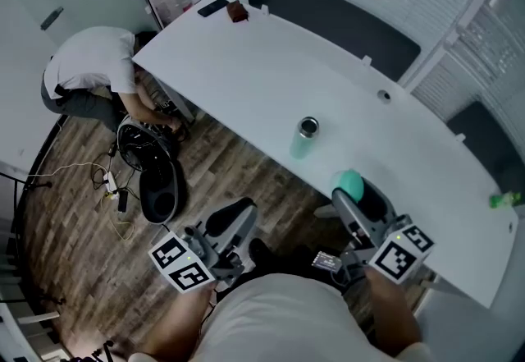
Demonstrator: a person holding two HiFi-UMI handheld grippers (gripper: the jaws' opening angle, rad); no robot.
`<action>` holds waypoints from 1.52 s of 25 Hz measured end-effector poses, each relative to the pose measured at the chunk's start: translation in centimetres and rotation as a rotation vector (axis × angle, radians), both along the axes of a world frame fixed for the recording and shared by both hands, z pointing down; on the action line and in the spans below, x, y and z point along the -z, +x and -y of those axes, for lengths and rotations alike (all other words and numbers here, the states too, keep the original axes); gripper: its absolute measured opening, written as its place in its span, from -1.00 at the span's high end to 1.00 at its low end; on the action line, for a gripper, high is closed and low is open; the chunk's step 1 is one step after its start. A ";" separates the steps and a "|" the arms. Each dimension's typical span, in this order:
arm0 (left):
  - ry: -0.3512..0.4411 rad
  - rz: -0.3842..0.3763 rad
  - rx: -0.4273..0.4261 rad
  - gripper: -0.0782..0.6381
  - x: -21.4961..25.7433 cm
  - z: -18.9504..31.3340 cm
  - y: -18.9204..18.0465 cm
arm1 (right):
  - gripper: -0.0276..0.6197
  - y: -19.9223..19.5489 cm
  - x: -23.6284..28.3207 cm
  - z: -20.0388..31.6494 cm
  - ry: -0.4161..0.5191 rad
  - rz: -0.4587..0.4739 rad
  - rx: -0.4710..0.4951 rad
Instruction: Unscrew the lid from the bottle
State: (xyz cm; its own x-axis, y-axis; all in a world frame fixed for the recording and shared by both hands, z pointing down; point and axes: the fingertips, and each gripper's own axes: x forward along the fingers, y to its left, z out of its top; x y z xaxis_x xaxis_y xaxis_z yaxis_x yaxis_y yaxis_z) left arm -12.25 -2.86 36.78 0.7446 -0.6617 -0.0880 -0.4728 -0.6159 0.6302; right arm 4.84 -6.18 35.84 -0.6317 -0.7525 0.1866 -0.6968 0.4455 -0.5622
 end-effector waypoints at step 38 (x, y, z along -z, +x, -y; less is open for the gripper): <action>-0.030 -0.006 0.071 0.61 0.7 -8.9 6.4 | 0.00 5.2 0.8 -6.9 0.043 -0.008 0.092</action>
